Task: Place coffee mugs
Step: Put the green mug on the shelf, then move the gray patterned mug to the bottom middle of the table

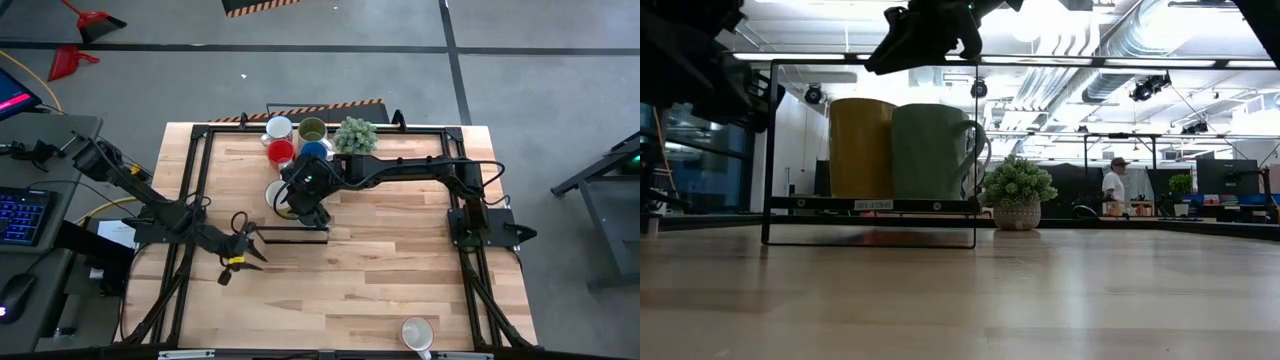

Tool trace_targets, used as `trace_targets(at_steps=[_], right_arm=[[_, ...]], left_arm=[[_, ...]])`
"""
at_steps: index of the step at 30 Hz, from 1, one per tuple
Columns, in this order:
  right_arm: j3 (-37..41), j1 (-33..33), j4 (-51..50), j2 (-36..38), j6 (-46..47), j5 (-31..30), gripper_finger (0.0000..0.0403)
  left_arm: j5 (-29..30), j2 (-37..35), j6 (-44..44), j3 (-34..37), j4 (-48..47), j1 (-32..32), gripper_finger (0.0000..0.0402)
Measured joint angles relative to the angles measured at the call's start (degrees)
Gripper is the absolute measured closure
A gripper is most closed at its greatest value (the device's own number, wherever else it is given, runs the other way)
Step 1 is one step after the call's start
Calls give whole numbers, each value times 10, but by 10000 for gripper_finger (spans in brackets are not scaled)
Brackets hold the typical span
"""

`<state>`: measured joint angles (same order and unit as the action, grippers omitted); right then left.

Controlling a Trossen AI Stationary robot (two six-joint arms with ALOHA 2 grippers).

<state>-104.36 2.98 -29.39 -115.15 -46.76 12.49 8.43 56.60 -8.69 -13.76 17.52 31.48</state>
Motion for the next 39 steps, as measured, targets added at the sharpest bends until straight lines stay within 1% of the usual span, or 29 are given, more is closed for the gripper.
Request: trace_targets(at_steps=[4, 8, 16, 20, 23, 26, 29, 31, 33, 36, 37, 39], right_arm=[[0, 0, -1, 0, -2, 0, 286], [0, 3, -4, 0, -2, 0, 286], [0, 16, -4, 0, -2, 11, 286], [0, 16, -22, 1, -2, 8, 286], [1, 16, -62, 15, -2, -19, 286], [1, 16, -115, 43, 3, -48, 286], [1, 17, -167, 76, 35, -51, 286], [1, 18, -209, 100, 68, -38, 286], [1, 22, -259, 122, 110, -8, 286], [8, 34, -341, 153, 180, 70, 286], [20, 39, -358, 165, 185, 99, 286], [57, 45, -355, 193, 174, 151, 286]], left_arm=[[-31, 0, -9, 0, 0, -15, 296], [-56, 0, -38, 0, -22, -12, 296], [-58, -11, -87, -1, -95, -16, 296], [-67, -45, -142, -1, -168, -19, 296], [-98, -80, -188, -1, -214, -18, 296], [-145, -122, -196, -1, -267, -16, 296], [-154, -170, -196, -1, -327, -6, 296], [-150, -204, -183, -1, -355, 3, 296], [-134, -237, -141, -1, -368, 14, 296], [-107, -288, -70, -1, -397, 34, 296], [-100, -302, -66, -1, -402, 43, 296], [-76, -332, -73, 2, -403, 60, 296]])
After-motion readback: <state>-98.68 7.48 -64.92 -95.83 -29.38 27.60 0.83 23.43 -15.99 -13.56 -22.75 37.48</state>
